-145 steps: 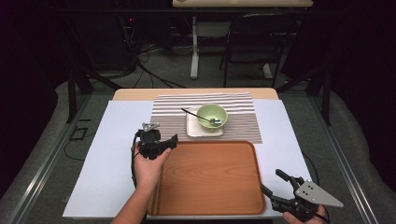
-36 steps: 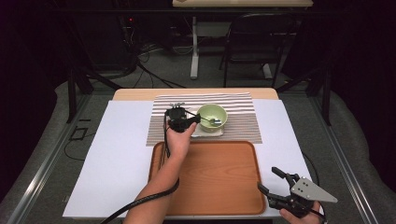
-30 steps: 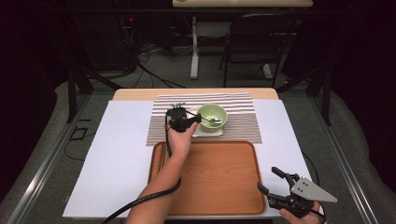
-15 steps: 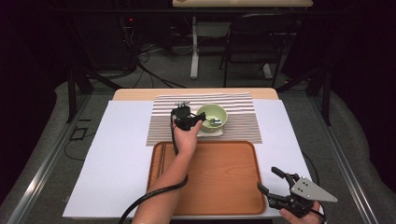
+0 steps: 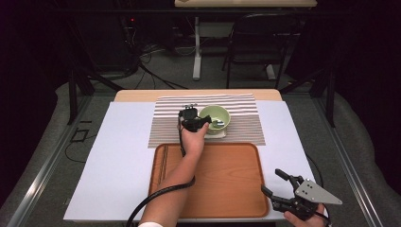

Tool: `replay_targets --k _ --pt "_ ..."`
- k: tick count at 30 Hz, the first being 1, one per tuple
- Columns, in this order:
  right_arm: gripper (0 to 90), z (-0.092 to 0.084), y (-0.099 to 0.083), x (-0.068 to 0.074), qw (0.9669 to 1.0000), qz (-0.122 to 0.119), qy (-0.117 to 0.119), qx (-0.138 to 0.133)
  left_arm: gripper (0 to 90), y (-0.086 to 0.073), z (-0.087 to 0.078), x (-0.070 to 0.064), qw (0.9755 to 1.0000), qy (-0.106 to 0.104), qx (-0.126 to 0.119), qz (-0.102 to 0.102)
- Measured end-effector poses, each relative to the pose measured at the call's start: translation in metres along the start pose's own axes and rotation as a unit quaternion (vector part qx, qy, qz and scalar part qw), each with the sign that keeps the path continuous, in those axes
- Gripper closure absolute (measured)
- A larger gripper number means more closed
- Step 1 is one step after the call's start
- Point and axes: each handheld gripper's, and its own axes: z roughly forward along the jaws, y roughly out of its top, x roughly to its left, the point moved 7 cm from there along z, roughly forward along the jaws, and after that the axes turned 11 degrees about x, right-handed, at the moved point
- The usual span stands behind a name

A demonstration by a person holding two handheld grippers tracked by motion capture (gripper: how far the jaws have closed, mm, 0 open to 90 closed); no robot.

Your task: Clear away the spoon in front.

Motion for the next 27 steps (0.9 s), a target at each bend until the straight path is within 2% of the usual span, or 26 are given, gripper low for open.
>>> replay_targets --k 11,18,22,27 --pt "26.7 -0.0003 -0.0002 -0.0001 1.0000 0.000 0.001 0.001 45.6 -0.0013 0.0062 -0.0058 0.9996 0.023 0.012 0.004" --pt "26.6 -0.0003 -0.0001 -0.0005 1.0000 -0.002 0.001 0.000 48.3 -0.0021 0.0087 -0.0057 0.9995 0.028 0.014 0.005" --pt "26.6 -0.0002 -0.0002 -0.0009 1.0000 -0.002 0.001 0.001 52.1 -0.0030 0.0064 -0.0062 0.9994 0.028 0.012 0.016" --pt "26.6 0.0001 -0.0003 -0.0007 1.0000 -0.002 0.001 0.002 55.0 -0.0014 0.0017 -0.0041 0.9996 0.023 0.011 0.014"
